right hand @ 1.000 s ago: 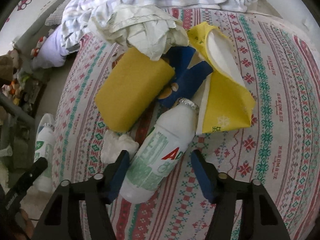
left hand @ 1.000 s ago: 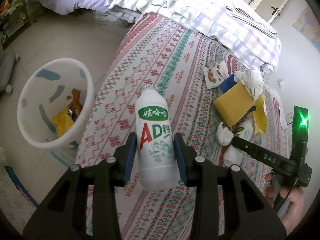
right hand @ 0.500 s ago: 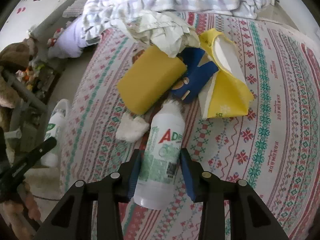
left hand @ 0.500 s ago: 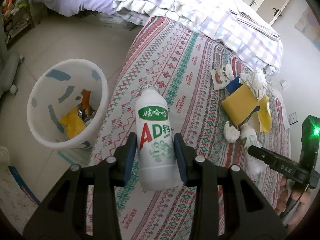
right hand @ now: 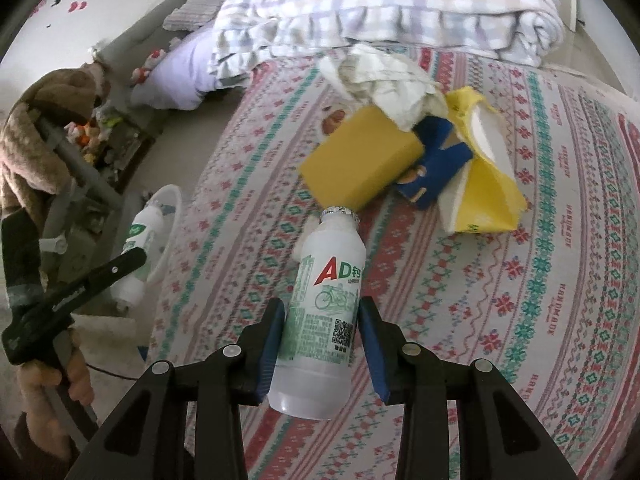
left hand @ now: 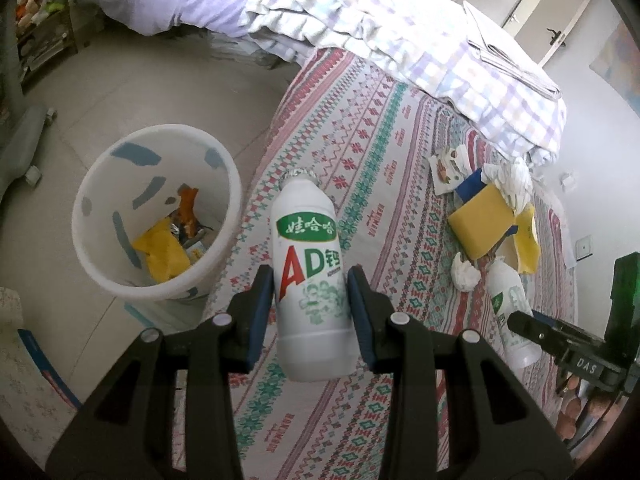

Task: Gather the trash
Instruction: 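Carry both white AD bottles toward the wastebasket and release the left one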

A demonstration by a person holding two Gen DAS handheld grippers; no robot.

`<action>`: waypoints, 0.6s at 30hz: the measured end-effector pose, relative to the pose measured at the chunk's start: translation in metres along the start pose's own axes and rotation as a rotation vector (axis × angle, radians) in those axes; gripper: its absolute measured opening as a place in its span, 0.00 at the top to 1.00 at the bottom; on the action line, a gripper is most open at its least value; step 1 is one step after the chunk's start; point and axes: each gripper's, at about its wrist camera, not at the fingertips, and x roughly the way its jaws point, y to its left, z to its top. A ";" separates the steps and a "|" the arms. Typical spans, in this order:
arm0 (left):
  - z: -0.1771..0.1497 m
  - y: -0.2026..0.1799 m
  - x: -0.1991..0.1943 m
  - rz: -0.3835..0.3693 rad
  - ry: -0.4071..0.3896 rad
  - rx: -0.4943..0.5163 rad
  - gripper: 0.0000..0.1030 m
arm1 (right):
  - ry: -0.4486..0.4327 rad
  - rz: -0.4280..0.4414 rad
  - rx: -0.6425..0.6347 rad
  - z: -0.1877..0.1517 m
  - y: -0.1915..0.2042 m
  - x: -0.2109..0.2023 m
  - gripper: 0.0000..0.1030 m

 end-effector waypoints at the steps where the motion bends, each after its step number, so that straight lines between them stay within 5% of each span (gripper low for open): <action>1: 0.001 0.003 -0.001 0.000 -0.003 -0.006 0.61 | 0.001 0.007 -0.007 -0.001 0.004 0.000 0.62; 18: 0.012 0.076 -0.011 0.071 -0.079 -0.143 0.61 | -0.023 0.067 -0.087 0.024 0.074 0.034 0.62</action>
